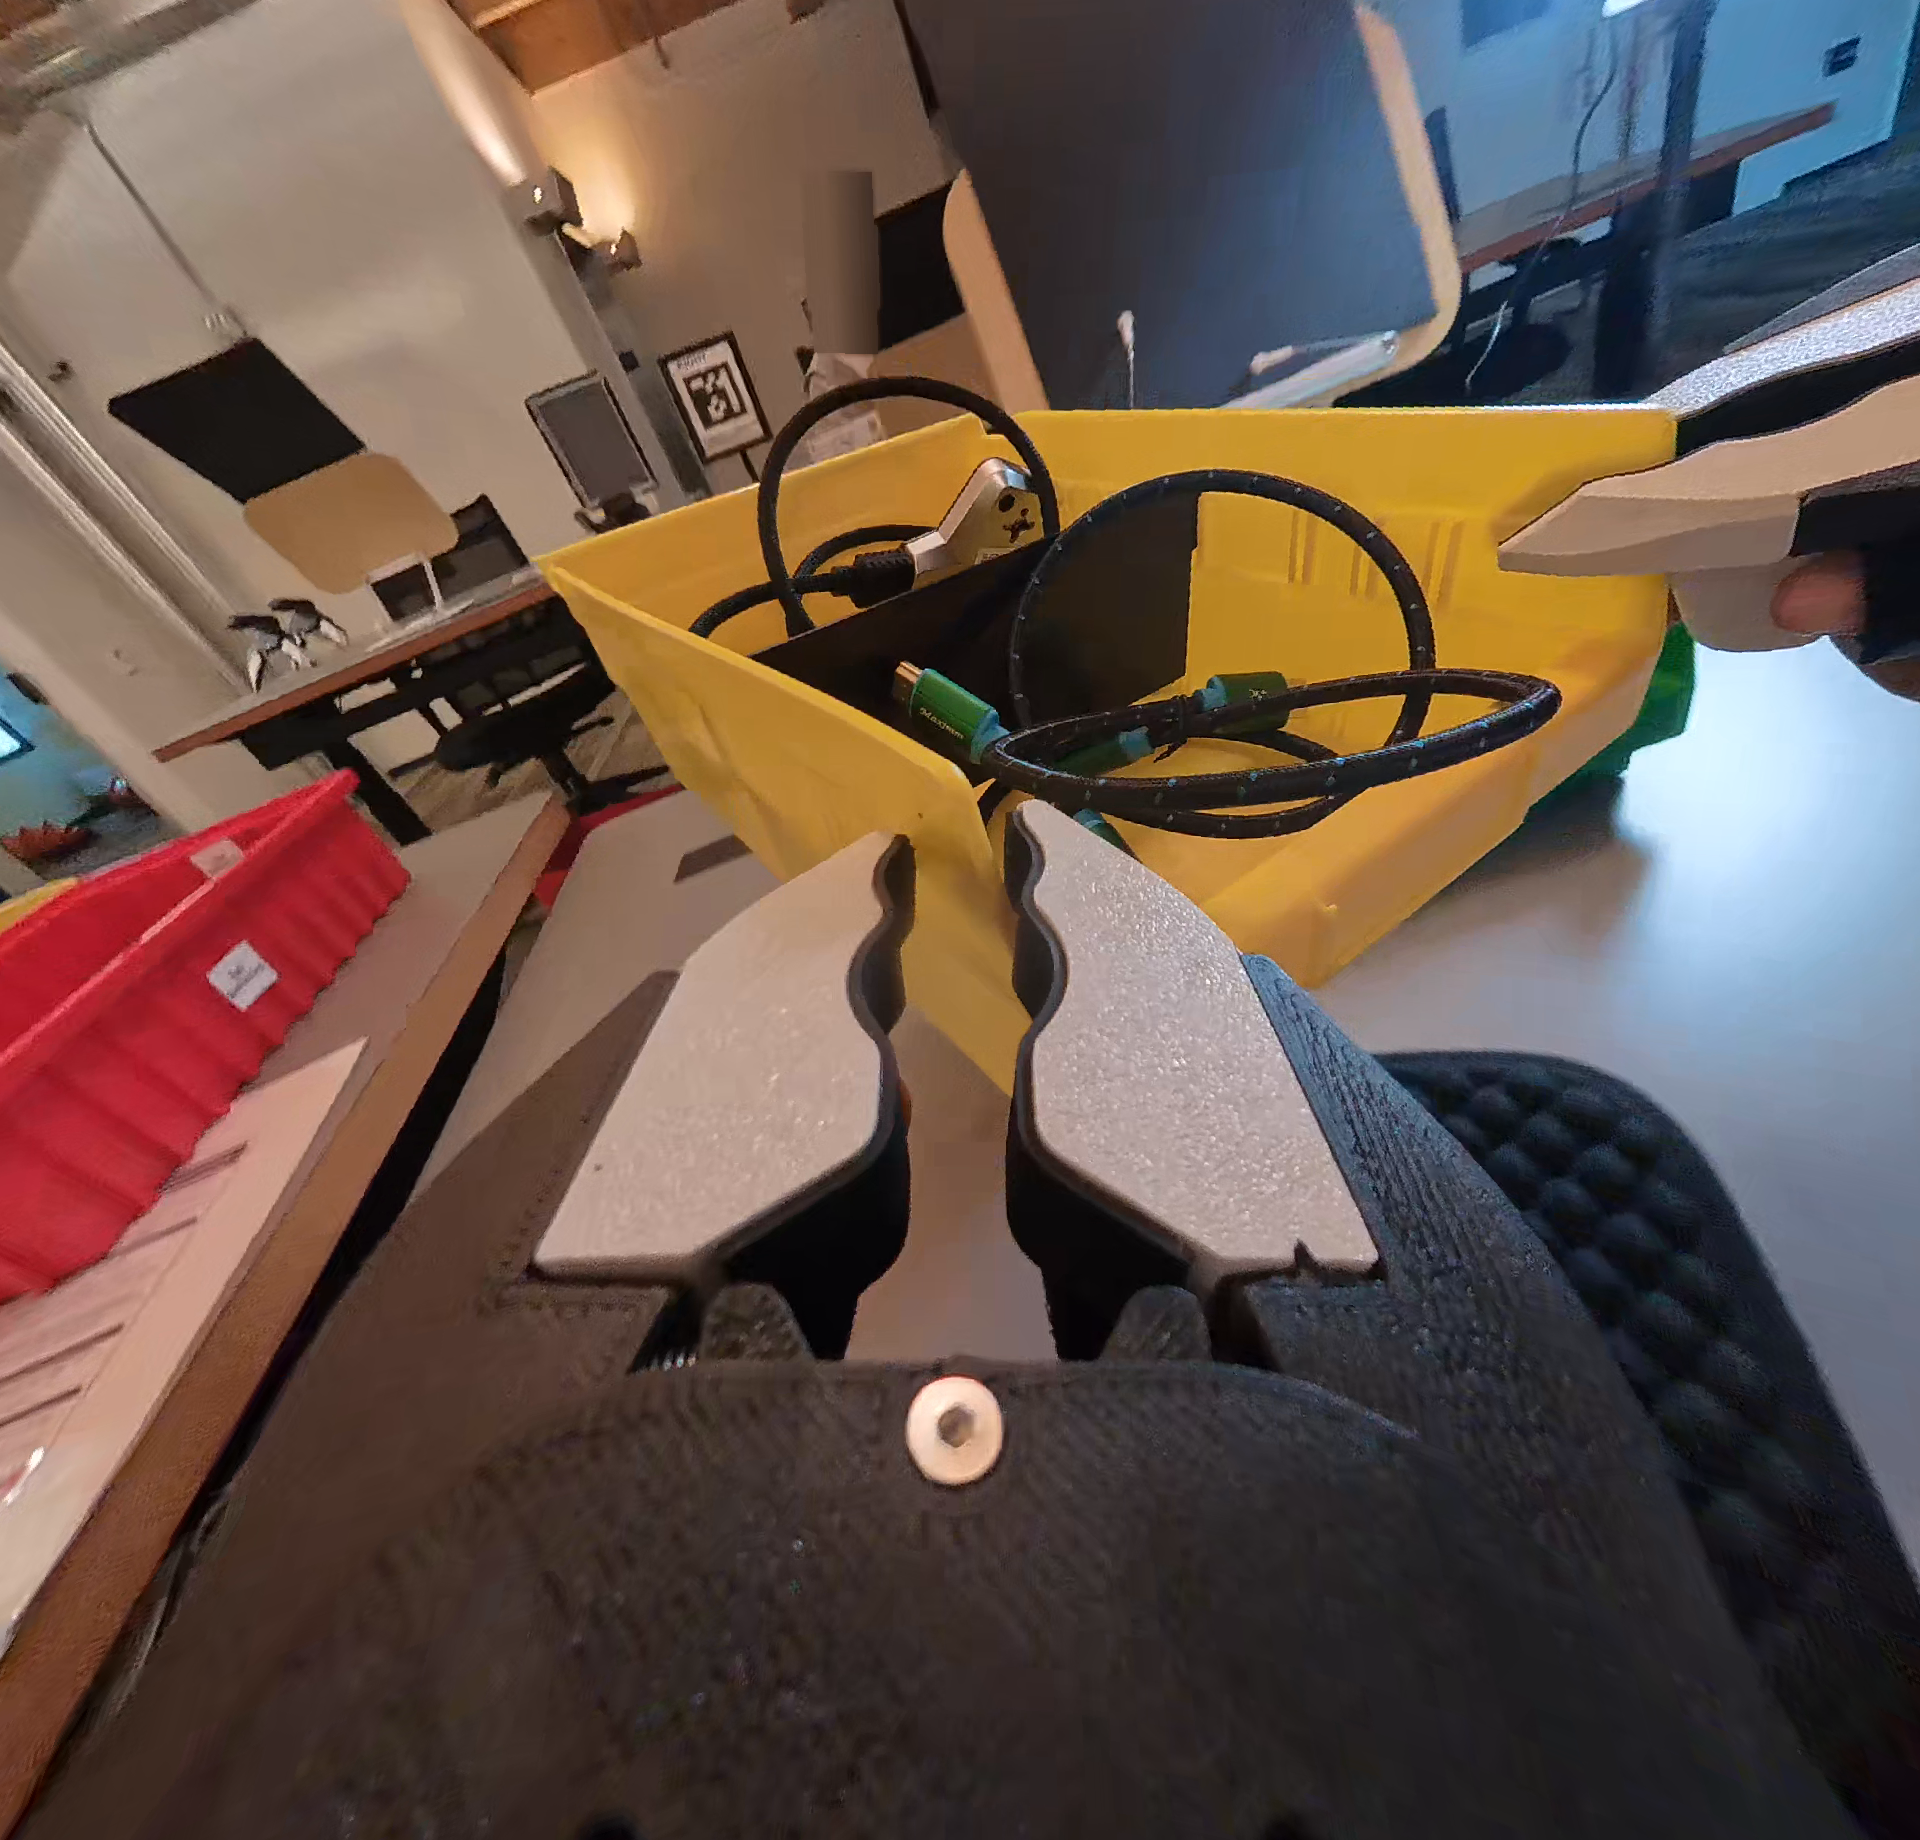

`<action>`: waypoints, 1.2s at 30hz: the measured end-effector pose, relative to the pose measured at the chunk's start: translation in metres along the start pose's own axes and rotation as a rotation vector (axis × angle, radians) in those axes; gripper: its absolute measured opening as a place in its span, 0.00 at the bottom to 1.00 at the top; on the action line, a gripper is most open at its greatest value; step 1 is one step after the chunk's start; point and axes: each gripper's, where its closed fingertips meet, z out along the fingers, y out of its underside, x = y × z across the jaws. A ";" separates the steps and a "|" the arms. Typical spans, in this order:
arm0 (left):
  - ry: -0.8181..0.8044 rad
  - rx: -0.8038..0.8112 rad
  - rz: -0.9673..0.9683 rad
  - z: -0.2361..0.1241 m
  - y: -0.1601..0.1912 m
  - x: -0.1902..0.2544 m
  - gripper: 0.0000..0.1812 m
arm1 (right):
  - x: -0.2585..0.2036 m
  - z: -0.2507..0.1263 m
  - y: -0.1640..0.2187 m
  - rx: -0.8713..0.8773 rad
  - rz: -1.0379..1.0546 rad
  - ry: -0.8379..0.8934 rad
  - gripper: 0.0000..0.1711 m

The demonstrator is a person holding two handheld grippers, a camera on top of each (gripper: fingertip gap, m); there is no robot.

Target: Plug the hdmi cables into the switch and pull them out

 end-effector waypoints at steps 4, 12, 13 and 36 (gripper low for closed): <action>0.016 -0.050 -0.042 0.013 0.040 0.001 0.10 | -0.003 0.020 0.035 -0.062 0.042 -0.049 0.08; 0.058 -0.058 -0.035 0.048 0.075 0.015 0.10 | 0.011 0.027 0.090 -0.195 0.075 0.005 0.07; 0.063 -0.035 -0.034 0.055 0.073 0.018 0.10 | 0.017 0.026 0.094 -0.207 0.075 0.033 0.07; 0.639 -0.524 0.668 0.161 0.120 0.147 0.23 | 0.120 -0.039 0.211 -1.001 -0.512 -0.224 0.18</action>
